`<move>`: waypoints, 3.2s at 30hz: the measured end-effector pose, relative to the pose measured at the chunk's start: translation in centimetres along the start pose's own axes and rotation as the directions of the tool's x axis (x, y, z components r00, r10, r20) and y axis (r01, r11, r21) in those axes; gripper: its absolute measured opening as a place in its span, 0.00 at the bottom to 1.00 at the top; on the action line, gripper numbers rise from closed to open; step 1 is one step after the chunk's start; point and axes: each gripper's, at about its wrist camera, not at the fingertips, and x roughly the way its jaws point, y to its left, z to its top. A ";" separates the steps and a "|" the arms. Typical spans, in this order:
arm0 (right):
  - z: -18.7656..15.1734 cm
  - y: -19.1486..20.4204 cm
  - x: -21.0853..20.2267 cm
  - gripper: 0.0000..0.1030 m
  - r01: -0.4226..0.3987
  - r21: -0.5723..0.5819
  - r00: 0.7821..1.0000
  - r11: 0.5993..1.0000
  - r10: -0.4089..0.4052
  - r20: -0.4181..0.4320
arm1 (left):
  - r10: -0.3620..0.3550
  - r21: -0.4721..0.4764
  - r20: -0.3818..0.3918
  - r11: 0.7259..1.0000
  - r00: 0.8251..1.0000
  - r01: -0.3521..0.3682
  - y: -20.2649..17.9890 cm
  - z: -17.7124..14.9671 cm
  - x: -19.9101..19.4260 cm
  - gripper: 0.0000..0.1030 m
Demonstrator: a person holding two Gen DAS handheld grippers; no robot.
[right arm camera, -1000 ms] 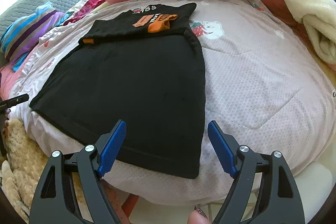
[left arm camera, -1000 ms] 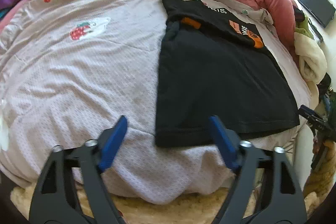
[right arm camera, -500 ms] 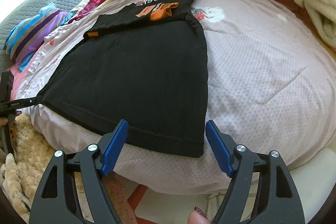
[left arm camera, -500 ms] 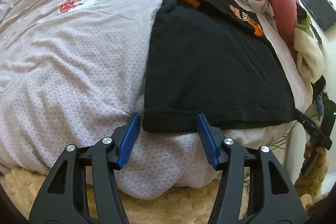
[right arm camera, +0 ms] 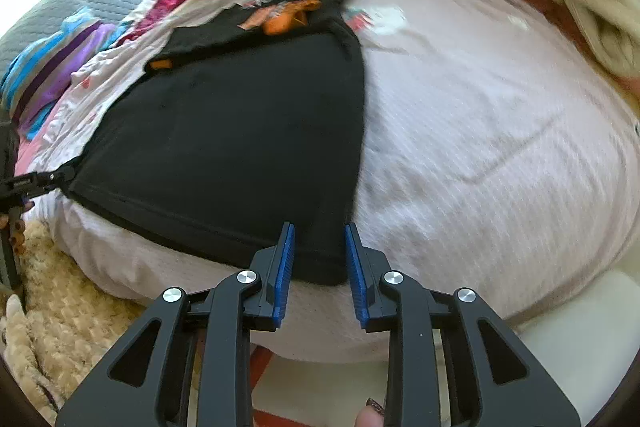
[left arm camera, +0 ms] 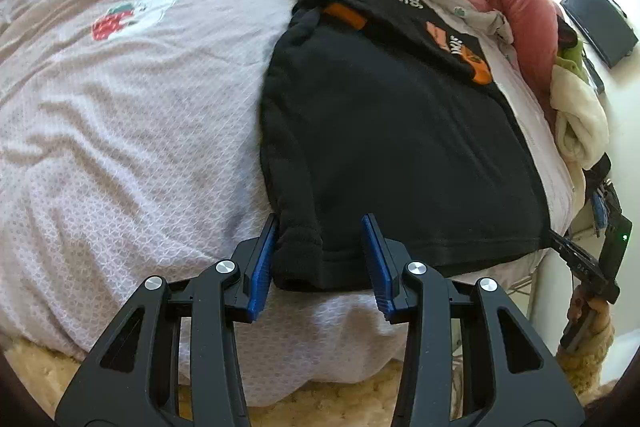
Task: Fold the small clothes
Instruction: 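Close both grippers on the black shirt hem, then lift the hem with both grippers and fold it toward the collar, then open both grippers and release the folded hem on the shirt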
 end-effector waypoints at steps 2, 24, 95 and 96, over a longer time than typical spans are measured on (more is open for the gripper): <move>-0.4 -0.3 0.3 0.26 -0.028 0.024 1.000 0.999 0.028 -0.011 | -0.012 -0.010 -0.005 1.000 1.000 0.012 0.3 -0.1 0.0 0.32; 6.1 0.0 -5.8 0.09 -0.155 -0.045 0.954 0.987 0.161 0.255 | -0.146 -0.055 0.140 0.986 0.979 0.155 -0.2 5.0 -4.3 0.04; 29.0 3.0 12.4 0.41 0.085 -0.320 0.961 0.943 0.007 0.276 | -0.018 0.219 0.280 0.975 0.960 -0.046 -4.2 24.5 7.4 0.26; 28.8 4.1 13.5 0.40 0.087 -0.357 0.970 0.930 0.003 0.244 | 0.002 0.249 0.264 0.966 0.965 -0.070 -5.0 24.3 8.4 0.26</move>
